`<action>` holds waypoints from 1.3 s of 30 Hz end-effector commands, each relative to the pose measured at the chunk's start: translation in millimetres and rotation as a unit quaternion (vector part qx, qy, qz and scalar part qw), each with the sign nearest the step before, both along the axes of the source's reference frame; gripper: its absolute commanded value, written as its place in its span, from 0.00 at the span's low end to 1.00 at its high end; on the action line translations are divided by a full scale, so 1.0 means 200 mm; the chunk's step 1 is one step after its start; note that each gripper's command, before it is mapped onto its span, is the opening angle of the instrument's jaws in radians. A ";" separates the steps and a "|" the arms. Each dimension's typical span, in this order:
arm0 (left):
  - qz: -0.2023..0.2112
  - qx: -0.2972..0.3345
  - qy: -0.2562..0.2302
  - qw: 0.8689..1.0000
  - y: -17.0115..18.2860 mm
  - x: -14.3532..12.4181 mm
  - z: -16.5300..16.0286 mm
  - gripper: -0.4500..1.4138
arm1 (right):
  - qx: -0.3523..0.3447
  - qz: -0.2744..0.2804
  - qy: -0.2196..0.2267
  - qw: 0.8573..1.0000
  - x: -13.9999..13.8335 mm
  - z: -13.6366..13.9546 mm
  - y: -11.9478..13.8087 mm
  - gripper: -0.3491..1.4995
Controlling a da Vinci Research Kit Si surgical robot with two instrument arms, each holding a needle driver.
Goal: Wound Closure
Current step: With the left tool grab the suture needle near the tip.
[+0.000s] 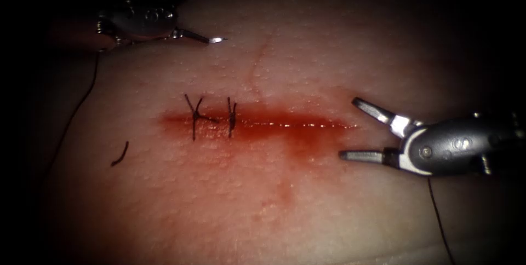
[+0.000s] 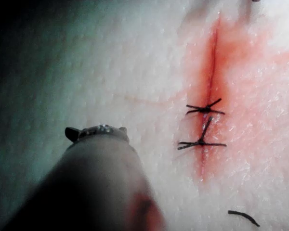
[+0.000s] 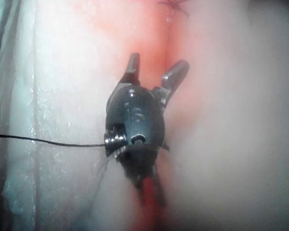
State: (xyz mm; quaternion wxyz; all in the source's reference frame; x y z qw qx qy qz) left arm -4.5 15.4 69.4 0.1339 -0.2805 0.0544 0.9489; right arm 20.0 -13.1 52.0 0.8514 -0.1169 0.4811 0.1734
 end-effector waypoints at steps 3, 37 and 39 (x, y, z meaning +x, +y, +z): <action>-0.004 0.020 0.002 1.000 0.005 -0.001 0.008 0.51 | 0.000 0.000 0.001 1.000 0.003 0.003 0.000 0.87; 0.060 0.222 0.036 0.973 -0.002 -0.004 0.047 0.29 | -0.002 -0.007 -0.001 1.000 0.004 0.008 -0.004 0.86; 0.061 0.223 0.037 0.972 -0.002 -0.004 0.047 0.29 | -0.002 -0.008 0.000 1.000 0.004 0.008 -0.004 0.85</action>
